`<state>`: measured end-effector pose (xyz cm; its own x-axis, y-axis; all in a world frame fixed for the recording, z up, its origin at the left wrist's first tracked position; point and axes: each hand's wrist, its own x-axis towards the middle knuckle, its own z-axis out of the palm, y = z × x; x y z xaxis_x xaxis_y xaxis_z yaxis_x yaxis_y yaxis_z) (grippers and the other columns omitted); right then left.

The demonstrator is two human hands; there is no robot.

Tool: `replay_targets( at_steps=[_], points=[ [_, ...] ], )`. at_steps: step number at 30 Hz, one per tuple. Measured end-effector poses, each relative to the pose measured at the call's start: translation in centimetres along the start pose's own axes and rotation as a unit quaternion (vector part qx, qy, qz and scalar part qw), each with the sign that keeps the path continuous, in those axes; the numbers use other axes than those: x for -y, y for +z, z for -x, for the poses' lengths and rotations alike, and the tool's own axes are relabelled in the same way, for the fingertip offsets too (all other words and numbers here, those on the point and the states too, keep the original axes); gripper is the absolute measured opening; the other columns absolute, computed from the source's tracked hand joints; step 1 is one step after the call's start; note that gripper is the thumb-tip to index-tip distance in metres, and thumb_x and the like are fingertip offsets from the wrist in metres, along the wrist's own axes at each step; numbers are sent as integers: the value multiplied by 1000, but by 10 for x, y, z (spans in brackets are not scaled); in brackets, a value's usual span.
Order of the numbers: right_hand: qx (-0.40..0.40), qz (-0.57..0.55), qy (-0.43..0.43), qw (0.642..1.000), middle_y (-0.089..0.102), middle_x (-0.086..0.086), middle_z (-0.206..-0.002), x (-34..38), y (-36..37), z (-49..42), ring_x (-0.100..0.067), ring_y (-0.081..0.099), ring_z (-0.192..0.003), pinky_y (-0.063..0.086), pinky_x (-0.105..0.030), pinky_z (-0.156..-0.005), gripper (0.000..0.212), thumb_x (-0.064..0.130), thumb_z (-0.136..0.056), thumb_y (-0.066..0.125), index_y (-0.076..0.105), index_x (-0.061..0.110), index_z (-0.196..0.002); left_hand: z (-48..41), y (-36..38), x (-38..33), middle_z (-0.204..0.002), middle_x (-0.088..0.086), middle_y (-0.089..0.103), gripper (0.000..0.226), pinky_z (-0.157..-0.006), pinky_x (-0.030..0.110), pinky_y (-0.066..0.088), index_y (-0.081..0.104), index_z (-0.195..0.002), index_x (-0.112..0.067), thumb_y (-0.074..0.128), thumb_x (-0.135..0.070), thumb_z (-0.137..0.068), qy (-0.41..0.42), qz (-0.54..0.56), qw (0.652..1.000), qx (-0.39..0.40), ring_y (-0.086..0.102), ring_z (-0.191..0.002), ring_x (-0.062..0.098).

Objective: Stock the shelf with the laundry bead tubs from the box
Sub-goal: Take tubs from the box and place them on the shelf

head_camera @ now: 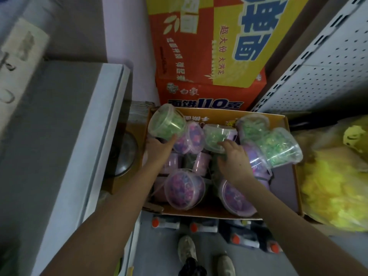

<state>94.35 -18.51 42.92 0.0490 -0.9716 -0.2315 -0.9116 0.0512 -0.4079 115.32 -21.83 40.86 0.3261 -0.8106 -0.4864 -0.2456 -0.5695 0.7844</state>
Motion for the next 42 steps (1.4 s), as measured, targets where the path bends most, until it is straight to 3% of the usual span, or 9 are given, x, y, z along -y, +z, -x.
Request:
replay_targets(
  at_steps=[4, 8, 18, 23, 25, 33, 37, 39, 42],
  points=[
    [-38, 14, 54, 998, 38, -10, -144, -2, 2, -24, -35, 45, -123, 39, -47, -100, 57, 20, -83, 63, 42, 12, -135, -17, 20, -7, -137, 6, 49, 123, -99, 39, 46, 28, -142, -12, 81, -63, -43, -86, 136, 985, -68, 53, -120, 22],
    [-30, 7, 120, 992, 25, -12, -148, -2, 11, -45, -38, 46, -122, 41, -50, -98, 77, 42, -80, 67, 26, 15, -139, -27, 34, -5, -142, 9, 41, 110, -94, 28, 40, 18, -143, -9, 86, -35, -61, -97, 190, 968, -134, 46, -126, 24],
    [-34, -62, 213, 975, 24, -14, -146, -6, 41, -77, -36, 40, -126, 24, -50, -109, 94, 61, -67, 69, 24, 13, -133, -32, 30, 2, -130, 0, 54, 95, -85, 17, 47, 37, -137, -12, 88, -29, -59, -3, 194, 972, -133, 56, -114, 11],
    [-70, -105, 231, 965, 27, -12, -143, -7, 42, -79, -36, 37, -127, 24, -49, -108, 92, 51, -64, 76, 27, 13, -131, -26, 18, -5, -128, -3, 51, 92, -83, 17, 49, 38, -132, -15, 89, -28, -56, 33, 180, 974, -133, 54, -110, 7],
    [-83, -114, 218, 966, 29, -11, -140, -8, 39, -78, -35, 40, -124, 26, -49, -107, 86, 43, -64, 78, 30, 14, -129, -20, 12, -7, -127, -4, 51, 93, -75, 12, 48, 38, -131, -14, 89, -30, -55, 46, 160, 977, -131, 54, -108, 6],
    [-151, -159, 154, 963, 29, -11, -139, -10, 12, -44, -42, 43, -116, 38, -56, -100, 77, 38, -62, 82, 39, 15, -122, 26, -19, -19, -128, 0, 52, 103, -86, 27, 53, 36, -133, -16, 90, -36, -48, 84, 179, 970, -144, 56, -112, 10],
    [-138, -174, 88, 971, 30, -9, -138, 3, -21, -17, -40, 45, -116, 42, -55, -97, 79, 41, -60, 82, 41, 17, -122, 67, -48, -37, -118, 5, 64, 97, -80, 42, 58, 52, -124, -12, 92, -46, -42, 127, 152, 967, -163, 65, -105, 16],
    [-128, -184, 42, 974, 32, -8, -136, 15, -42, -3, -35, 47, -116, 43, -54, -96, 78, 42, -58, 83, 43, 17, -121, 93, -62, -51, -112, 6, 66, 83, -76, 33, 59, 56, -119, -8, 92, -31, -48, 151, 147, 960, -184, 67, -98, 13],
    [-112, -195, -41, 974, 33, -6, -137, 37, -78, 22, -31, 46, -119, 43, -53, -95, 75, 41, -59, 84, 47, 18, -120, 140, -81, -74, -107, -7, 53, 84, -66, 0, 45, 45, -123, -7, 91, -20, -54, 162, 146, 941, -260, 56, -87, -1]
  ],
)
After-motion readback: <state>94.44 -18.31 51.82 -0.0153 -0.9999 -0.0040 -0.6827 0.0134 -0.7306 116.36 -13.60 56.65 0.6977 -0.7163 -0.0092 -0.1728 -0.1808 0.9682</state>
